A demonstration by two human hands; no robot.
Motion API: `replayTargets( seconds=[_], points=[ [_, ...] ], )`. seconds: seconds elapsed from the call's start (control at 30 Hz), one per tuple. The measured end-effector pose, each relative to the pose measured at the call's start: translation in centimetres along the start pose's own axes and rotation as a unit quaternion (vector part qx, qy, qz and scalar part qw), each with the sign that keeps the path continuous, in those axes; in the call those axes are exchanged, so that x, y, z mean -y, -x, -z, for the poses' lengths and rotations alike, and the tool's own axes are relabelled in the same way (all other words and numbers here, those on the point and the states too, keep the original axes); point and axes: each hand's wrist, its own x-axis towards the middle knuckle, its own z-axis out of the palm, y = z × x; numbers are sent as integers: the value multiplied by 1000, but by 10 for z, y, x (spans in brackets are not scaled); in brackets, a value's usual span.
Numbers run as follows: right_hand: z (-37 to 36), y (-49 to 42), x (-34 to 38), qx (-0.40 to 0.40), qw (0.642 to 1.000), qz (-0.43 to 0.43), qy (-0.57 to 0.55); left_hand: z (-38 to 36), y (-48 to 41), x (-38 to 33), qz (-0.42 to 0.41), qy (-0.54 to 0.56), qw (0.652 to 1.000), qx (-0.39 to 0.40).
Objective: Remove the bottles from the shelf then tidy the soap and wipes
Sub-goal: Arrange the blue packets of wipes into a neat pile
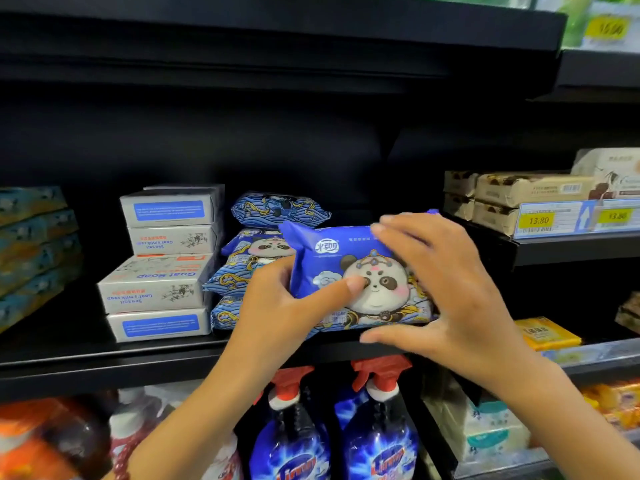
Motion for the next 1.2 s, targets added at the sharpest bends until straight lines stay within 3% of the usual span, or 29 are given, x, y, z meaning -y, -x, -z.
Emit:
replayTargets(
  seconds=[0.13, 0.23, 0.43, 0.63, 0.8, 0.93, 1.03, 1.2],
  points=[
    [11, -7, 1, -14, 962, -212, -173, 8, -1, 6, -29, -23, 999, -35],
    [10, -14, -3, 14, 909, -276, -312, 11, 0, 14, -41, -34, 998, -31],
    [13, -12, 2, -37, 905, -207, -369, 18, 3, 19, -78, -10, 997, 27],
    [11, -5, 9, -83, 908, -131, -389, 25, 7, -7, -19, -20, 990, 139],
    [7, 0, 10, -69, 913, -138, -377, 22, 9, -8, -58, -45, 989, 131],
    [21, 7, 3, 22, 916, -159, -368, 25, 9, 9, -94, -86, 988, 83],
    [35, 7, 0, 65, 874, -262, -404, 26, 13, 14, -180, -185, 964, 67],
    [25, 8, 0, 163, 777, -432, -428, 17, 18, 19, -353, -290, 885, 91]
  ],
)
